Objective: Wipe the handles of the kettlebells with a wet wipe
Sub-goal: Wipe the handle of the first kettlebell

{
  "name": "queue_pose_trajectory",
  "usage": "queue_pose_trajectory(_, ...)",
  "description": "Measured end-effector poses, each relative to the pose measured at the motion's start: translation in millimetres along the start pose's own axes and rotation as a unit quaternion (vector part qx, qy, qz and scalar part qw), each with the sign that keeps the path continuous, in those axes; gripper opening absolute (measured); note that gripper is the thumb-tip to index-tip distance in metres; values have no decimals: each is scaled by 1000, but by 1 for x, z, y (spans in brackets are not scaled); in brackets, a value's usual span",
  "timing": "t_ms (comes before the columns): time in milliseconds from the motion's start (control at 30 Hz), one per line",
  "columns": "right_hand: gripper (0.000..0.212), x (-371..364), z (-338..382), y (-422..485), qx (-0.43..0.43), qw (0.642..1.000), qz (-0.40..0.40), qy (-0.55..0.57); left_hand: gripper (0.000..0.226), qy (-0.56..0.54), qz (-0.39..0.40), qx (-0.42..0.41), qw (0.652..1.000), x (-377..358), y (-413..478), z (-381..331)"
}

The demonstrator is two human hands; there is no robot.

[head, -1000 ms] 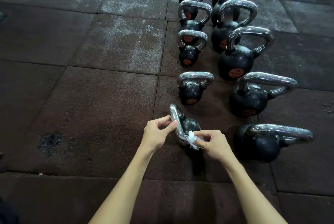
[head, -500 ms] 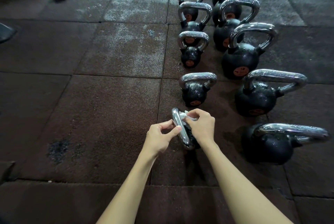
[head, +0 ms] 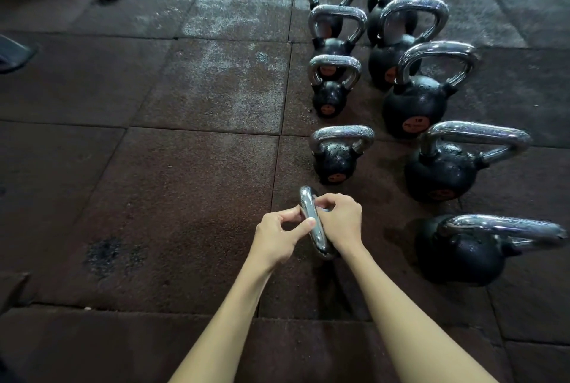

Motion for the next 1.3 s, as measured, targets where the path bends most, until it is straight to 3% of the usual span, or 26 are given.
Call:
queue_pose_trajectory(100, 8, 7, 4, 2, -6, 999, 6, 38, 37, 11, 2, 6, 1000, 1, 0, 1)
queue_pose_trajectory(333, 6, 10, -3, -1, -42, 992, 34, 114, 15, 30, 0, 2, 1000, 7, -3, -4)
queue_pose_trajectory(533, 15, 6, -11, -5, -135, 941, 145, 273, 33, 22, -1, 4, 1000, 7, -1, 2)
queue_pose_trajectory(667, 39, 8, -6, -5, -119, 947, 197, 222, 41, 19, -3, 11, 1000, 8, 1, 5)
queue_pose_trajectory(933, 21, 11, 12, 4, -3, 977, 168, 131, 37, 33, -1, 19, 999, 9, -1, 1)
queue_pose_trajectory(1100, 20, 23, 8, -4, -4, 968, 236, 85, 54, 20, -13, 26, 999, 9, -1, 4)
queue_pose_trajectory(1200, 21, 19, 9, 0, -13, 966, 227, 127, 66, 11, -21, 32, 999, 9, -1, 4)
queue_pose_trajectory(1300, 20, 12, 7, 3, -25, 965, 223, 132, 58, 16, -18, 29, 999, 7, 0, 2)
Point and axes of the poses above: each hand's wrist, its own y-axis towards the middle knuckle, its own x-axis out of the back of the hand, z = x × y, the point moved 7 cm from there along y, towards the middle knuckle, and after that the axes turned 6 degrees about y, right-handed, at the moved point
